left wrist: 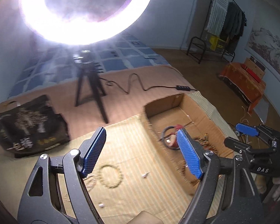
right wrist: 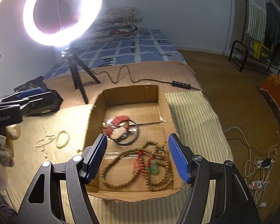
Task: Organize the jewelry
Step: 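Move the left tool to the pearl necklace while the right tool reaches the cream bracelet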
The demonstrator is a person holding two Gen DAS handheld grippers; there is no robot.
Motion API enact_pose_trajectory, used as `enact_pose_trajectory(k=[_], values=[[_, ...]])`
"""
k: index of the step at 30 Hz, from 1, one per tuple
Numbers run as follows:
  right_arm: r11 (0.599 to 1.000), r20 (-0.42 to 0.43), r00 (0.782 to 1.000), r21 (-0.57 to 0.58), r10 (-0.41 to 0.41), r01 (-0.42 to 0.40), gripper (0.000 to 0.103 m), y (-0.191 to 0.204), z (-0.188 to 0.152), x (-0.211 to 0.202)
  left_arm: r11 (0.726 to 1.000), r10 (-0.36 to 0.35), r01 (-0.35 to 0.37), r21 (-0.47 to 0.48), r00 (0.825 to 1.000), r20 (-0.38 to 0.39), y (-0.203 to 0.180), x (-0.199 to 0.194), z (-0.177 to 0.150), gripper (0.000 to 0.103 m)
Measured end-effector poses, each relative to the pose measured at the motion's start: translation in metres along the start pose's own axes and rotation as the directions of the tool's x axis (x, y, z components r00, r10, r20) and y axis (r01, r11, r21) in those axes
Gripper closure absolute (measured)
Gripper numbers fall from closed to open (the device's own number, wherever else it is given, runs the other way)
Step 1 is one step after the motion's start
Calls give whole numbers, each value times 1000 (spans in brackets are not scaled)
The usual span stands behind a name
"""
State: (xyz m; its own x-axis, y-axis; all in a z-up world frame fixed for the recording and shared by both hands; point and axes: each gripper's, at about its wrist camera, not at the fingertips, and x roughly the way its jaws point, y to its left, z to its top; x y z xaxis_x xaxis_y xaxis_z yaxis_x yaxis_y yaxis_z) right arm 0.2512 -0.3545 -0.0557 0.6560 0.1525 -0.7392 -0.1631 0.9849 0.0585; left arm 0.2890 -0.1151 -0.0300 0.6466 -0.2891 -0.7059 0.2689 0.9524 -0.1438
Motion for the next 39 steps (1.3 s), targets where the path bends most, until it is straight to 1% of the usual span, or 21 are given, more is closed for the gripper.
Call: enact_pose_trajectory(k=[4, 9, 14, 19, 23, 26, 29, 33, 37, 38, 39], values=[[999, 6, 999, -18, 34, -34, 36, 19, 2, 0, 999, 46, -46, -10, 999, 13, 33, -22, -10, 22], [996, -5, 998, -57, 65, -65, 35, 47, 2, 4, 994, 100, -99, -53, 995, 15, 78, -44, -26, 22], [991, -20, 995, -84, 99, -100, 35, 75, 3, 12, 984, 143, -143, -101, 990, -11, 119, -57, -50, 22], [985, -49, 991, -114, 125, -130, 35, 102, 1, 25, 976, 156, -161, -144, 987, -45, 146, -59, -72, 22], [979, -78, 987, -138, 140, -150, 35, 122, -2, 38, 974, 151, -160, -160, 986, -70, 156, -54, -86, 22], [974, -104, 982, -145, 157, -171, 35, 134, -5, 49, 977, 134, -147, -156, 987, -89, 156, -49, -95, 22], [969, -147, 974, -151, 175, -197, 35, 146, -9, 65, 980, 114, -131, -147, 987, -116, 154, -39, -104, 22], [966, -195, 968, -173, 157, -192, 35, 158, -15, 84, 986, 89, -110, -125, 983, -161, 149, -24, -114, 22], [962, -230, 962, -192, 150, -196, 35, 165, -19, 102, 991, 79, -98, -94, 979, -189, 144, -10, -120, 23], [962, -236, 961, -197, 141, -189, 35, 166, -20, 106, 991, 75, -94, -90, 978, -195, 143, -6, -121, 23], [963, -242, 962, -203, 127, -178, 35, 166, -21, 110, 992, 73, -92, -88, 977, -200, 143, -4, -121, 26]])
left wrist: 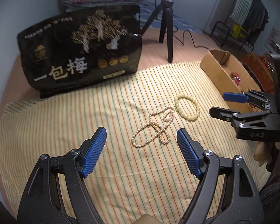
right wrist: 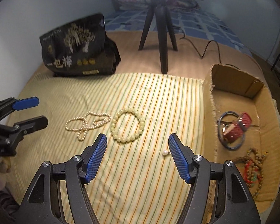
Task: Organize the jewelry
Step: 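Move the left tool to the pearl necklace while the right tool reaches the cream bracelet, then grasp the pearl necklace with the left tool while the right tool grasps the cream bracelet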
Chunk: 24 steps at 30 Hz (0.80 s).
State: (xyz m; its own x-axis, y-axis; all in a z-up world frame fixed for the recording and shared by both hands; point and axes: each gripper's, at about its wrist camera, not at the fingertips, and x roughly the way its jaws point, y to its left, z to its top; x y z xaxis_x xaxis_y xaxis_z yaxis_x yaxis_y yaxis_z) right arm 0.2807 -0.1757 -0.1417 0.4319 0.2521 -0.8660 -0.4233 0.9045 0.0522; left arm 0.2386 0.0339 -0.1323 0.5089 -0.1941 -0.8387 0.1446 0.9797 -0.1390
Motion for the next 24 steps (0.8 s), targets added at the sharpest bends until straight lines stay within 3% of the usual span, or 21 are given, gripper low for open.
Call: enact_pose_trajectory(k=[14, 17, 24], values=[[999, -64, 998, -46, -26, 23, 36, 5, 12, 36, 998, -37, 41, 41, 995, -95, -14, 47, -1, 41], [999, -84, 996, -48, -18, 14, 44, 3, 15, 42, 998, -29, 34, 50, 994, -107, -16, 56, -1, 43], [999, -109, 994, -53, -15, 10, 51, 3, 17, 54, 997, -12, 20, 73, 993, -114, -18, 69, 0, 44]])
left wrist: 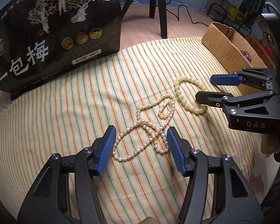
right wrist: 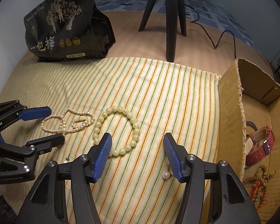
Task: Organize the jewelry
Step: 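Grasp the pearl necklace with the left tool while the right tool grasps the cream bracelet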
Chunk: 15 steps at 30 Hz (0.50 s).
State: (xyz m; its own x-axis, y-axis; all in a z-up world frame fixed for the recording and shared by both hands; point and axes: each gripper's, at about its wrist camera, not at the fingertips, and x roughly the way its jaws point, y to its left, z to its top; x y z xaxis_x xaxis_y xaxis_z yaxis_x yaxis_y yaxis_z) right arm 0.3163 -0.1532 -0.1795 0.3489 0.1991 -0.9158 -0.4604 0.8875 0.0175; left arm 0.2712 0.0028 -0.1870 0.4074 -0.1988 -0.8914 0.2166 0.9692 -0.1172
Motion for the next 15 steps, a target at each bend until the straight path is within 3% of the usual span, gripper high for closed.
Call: enact_pose_trajectory(k=[5, 11, 15], values=[[1000, -4, 1000, 0, 4, -4, 51, -1, 3, 5, 1000, 18, -18, 26, 1000, 3, -4, 4, 2, 46], [1000, -15, 1000, -12, -7, 7, 52, 1, 7, 10, 999, 24, -25, 46, 1000, 11, -10, 7, 3, 57], [1000, -17, 1000, -20, -21, 20, 59, 2, 6, 11, 998, 27, -28, 64, 1000, 15, -14, 7, 2, 66]])
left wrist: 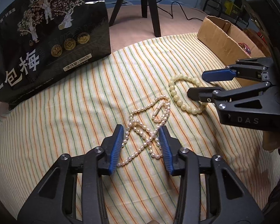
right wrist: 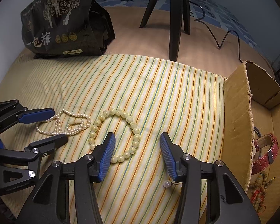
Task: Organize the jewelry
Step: 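Grasp the pearl necklace with the left tool while the right tool grasps the cream bracelet, then lift the necklace and bracelet and carry both over the cardboard box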
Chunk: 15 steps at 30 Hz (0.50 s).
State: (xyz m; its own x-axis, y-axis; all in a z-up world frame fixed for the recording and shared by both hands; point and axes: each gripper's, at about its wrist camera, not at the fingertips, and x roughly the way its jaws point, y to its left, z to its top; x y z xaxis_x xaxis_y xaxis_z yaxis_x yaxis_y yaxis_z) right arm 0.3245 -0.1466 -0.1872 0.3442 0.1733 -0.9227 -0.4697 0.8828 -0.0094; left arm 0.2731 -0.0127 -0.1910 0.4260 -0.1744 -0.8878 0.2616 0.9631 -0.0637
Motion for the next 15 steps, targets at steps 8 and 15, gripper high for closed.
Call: enact_pose_trajectory(k=[8, 15], values=[[1000, -2, 1000, 0, 19, -19, 88, 4, 1, 1, 999, -20, 21, -44, 1000, 10, 4, 8, 5, 90], [999, 11, 999, 5, 31, -32, 97, 6, -2, 1, 996, -40, 42, -81, 999, 26, 10, 5, 4, 97]])
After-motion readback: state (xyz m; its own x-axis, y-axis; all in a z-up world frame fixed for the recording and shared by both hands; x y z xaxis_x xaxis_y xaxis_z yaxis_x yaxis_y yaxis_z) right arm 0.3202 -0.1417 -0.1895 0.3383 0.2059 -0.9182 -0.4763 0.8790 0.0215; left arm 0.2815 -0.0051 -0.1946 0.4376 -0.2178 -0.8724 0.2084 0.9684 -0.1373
